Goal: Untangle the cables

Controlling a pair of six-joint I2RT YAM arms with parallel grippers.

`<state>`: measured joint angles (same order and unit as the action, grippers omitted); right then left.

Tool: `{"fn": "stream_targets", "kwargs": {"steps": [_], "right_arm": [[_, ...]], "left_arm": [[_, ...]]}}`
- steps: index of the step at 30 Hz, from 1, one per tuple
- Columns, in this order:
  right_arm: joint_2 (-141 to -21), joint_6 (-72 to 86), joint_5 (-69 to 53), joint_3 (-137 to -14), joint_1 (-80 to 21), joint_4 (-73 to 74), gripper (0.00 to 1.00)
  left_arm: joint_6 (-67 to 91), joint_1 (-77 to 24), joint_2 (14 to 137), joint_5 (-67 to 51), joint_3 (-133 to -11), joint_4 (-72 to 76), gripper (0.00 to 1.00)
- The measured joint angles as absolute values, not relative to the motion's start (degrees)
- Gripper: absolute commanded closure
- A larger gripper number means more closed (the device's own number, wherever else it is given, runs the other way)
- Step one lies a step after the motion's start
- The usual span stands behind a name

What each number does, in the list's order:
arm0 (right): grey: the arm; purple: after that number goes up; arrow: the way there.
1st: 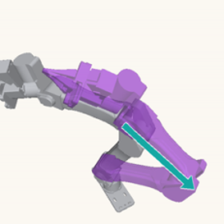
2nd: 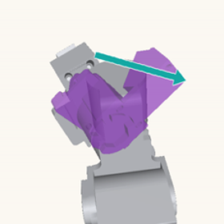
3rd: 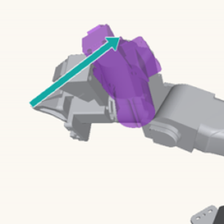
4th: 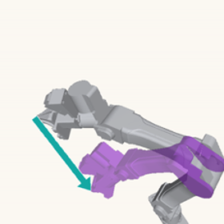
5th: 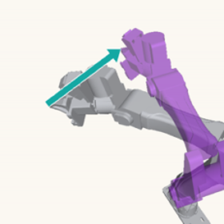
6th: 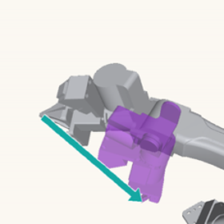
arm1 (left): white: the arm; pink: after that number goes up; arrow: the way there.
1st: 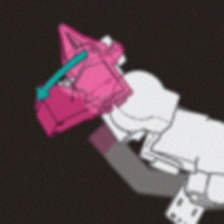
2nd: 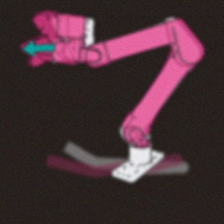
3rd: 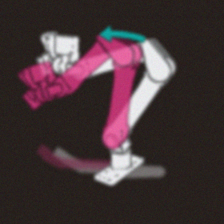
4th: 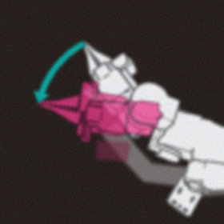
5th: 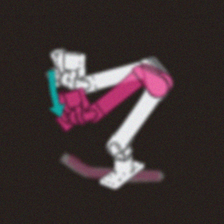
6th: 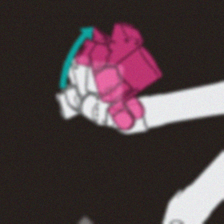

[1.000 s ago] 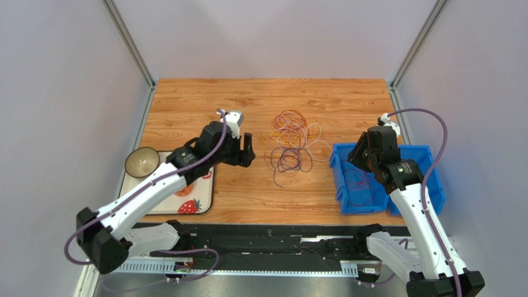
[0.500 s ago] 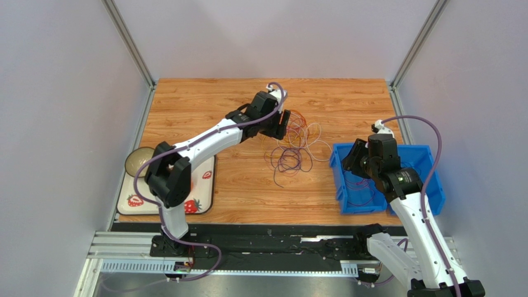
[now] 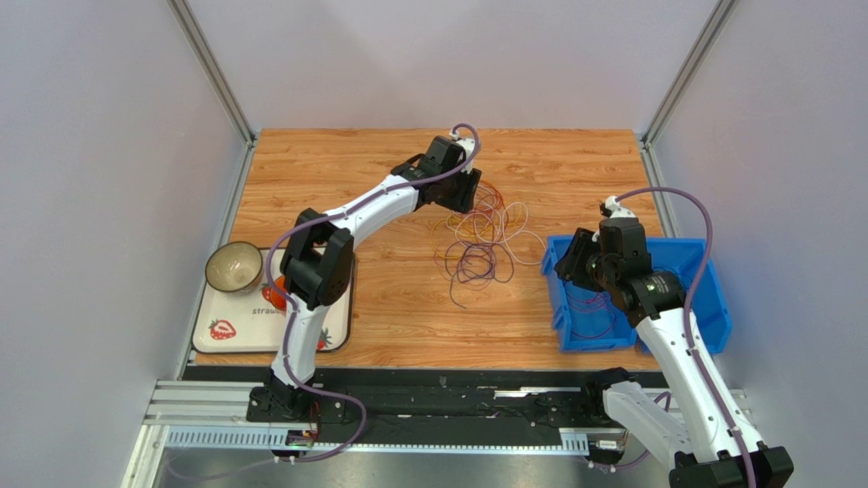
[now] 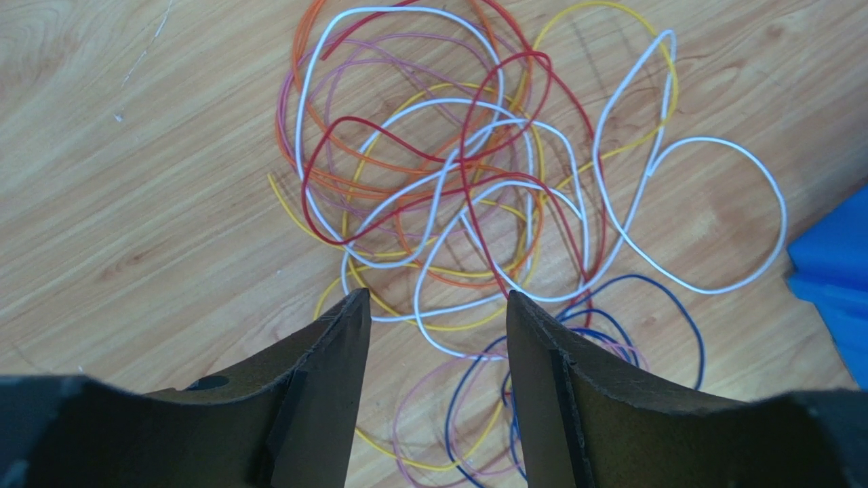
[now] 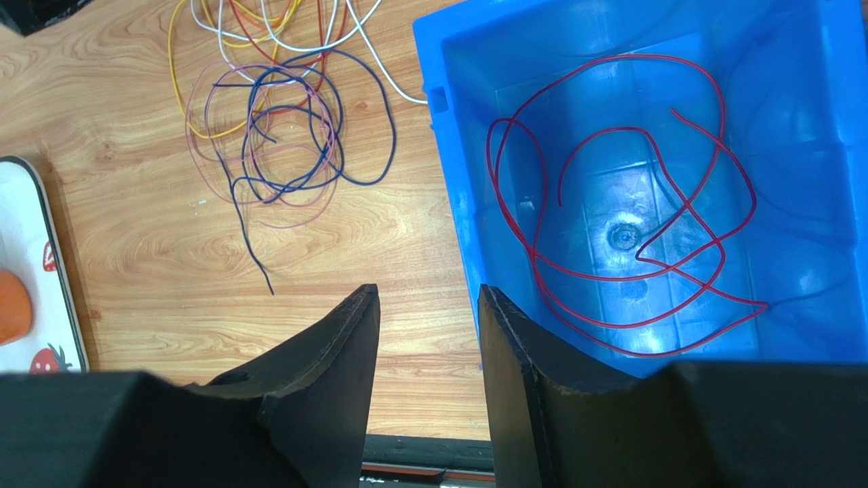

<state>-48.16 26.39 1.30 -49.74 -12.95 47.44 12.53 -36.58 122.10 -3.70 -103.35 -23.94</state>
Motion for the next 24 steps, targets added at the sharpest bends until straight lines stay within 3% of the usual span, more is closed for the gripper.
{"fn": "stream_targets", "kwargs": {"steps": [16,24], "right_arm": [[-51.2,25.43,-1.17,-48.58,-12.95,45.12,0.56],[-51.29,25.39,-1.23,-48.58,-12.95,44.95,0.56]], "left_arm": [[10.87,-35.16,131.33,-8.12,-112.07,-27.33,0.44],[10.31,-35.14,133.03,-8.78,-113.56,-28.12,0.58]]}}
